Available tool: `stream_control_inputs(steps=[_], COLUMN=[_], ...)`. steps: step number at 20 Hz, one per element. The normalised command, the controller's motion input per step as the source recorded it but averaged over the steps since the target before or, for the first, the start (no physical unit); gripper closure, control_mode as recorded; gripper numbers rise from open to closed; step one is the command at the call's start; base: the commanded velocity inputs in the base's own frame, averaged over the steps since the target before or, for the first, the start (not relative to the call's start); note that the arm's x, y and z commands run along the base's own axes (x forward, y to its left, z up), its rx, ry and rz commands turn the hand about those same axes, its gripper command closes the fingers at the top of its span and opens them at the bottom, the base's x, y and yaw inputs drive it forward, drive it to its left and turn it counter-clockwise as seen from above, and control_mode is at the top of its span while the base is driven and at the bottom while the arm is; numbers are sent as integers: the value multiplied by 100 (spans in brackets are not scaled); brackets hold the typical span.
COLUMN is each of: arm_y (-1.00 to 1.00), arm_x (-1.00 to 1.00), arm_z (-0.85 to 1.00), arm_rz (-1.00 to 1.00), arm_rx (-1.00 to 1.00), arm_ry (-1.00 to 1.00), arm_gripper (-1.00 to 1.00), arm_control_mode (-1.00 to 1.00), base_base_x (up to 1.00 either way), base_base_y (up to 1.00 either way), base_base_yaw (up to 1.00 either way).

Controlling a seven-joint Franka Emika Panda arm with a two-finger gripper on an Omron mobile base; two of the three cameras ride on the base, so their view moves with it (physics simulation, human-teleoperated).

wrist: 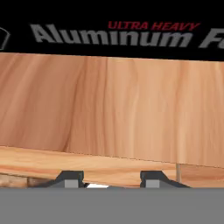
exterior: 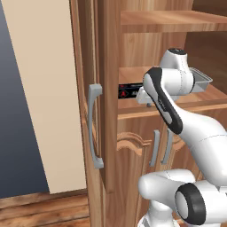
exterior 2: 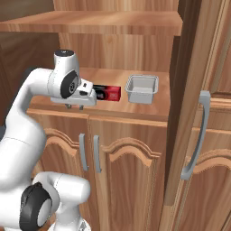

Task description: Retrieve the tupperware and aluminum foil from the cabinet and place them on the dining counter near the plate with tomato and steak to prepare for storing leftovers.

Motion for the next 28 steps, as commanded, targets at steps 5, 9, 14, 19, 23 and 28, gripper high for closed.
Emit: stream_control_inputs(steps=[5, 9, 14, 19, 23, 28], arm_y=[-3, -16, -4, 0, 0, 0], arm_x=[-3, -6, 1, 11, 23, 29], arm_z=[13, 19, 24, 5, 13, 12], arm_rz=[-12, -16, -22, -20, -20, -21], arm_rx=[1, 7, 3, 3, 4, 11], arm_ry=[-22, -42, -27, -1, 12, 14], arm_gripper=[-100, -100, -100, -100, -100, -100], arm_control_mode=[-100, -100, -100, -100, -100, -100], base_base_x=[0, 0, 0, 0, 0, 0], base_base_y=[0, 0, 0, 0, 0, 0], base_base_yaw=[0, 0, 0, 0, 0, 0])
